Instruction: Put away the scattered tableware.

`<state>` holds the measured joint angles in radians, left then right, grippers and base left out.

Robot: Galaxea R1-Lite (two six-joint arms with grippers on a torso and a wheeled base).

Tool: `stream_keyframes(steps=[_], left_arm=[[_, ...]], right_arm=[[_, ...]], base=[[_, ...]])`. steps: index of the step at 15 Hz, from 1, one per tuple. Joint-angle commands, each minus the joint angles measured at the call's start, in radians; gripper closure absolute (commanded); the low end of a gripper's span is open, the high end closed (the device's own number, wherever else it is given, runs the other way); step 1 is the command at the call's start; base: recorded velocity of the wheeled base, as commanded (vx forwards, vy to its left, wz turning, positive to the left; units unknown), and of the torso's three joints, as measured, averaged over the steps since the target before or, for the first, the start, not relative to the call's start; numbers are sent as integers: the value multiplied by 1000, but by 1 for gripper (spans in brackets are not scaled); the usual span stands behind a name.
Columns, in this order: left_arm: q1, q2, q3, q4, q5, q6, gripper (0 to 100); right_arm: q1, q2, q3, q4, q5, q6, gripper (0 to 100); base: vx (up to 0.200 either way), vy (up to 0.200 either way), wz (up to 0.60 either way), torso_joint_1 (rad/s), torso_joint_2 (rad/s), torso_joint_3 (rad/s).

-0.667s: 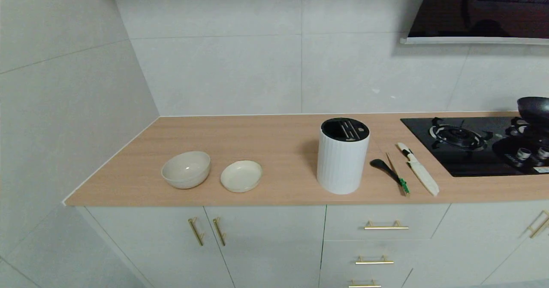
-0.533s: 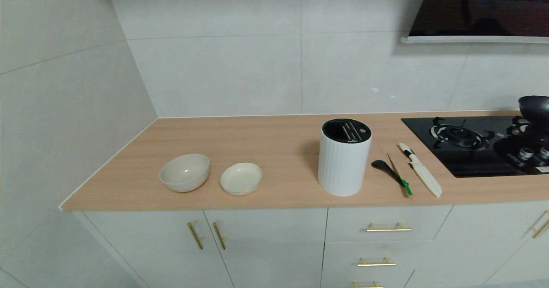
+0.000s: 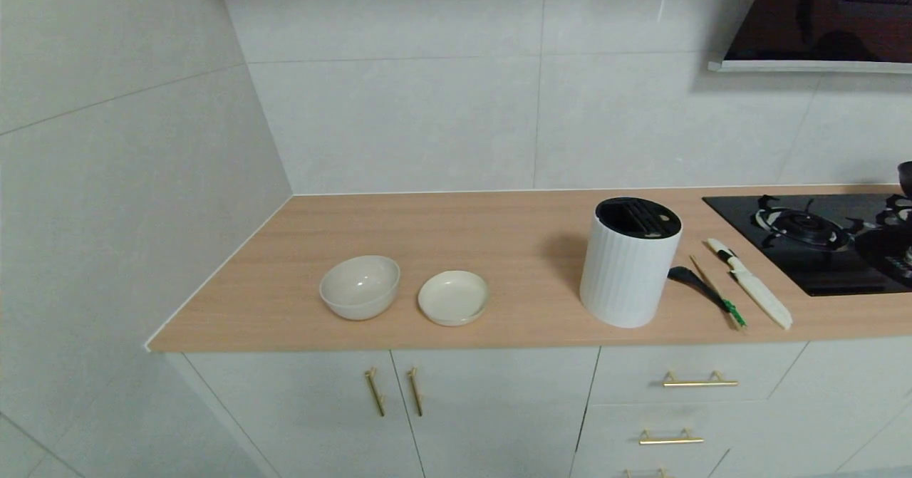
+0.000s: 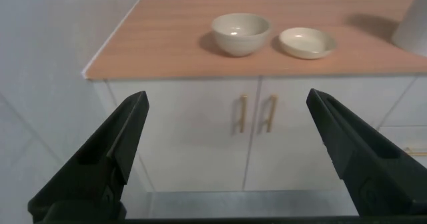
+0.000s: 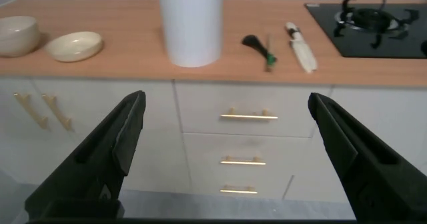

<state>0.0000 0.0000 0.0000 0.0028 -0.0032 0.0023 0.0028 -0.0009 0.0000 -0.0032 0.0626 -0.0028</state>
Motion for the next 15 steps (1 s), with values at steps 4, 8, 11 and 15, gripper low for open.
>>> stream_keyframes(steps=[4,8,11,15], left_arm=[[0,2,0,0,0,1,0],[0,2,0,0,0,1,0],[0,2,0,0,0,1,0],[0,2,0,0,0,1,0]], right_arm=[[0,1,0,-1,0,0,0],[0,1,0,-1,0,1,0],[0,1,0,0,0,1,0],[0,1,0,-1,0,0,0]], base=[[0,200,0,1,4,-2],[0,200,0,4,2,4],[0,200,0,1,2,-2],[0,150,0,2,1,3]])
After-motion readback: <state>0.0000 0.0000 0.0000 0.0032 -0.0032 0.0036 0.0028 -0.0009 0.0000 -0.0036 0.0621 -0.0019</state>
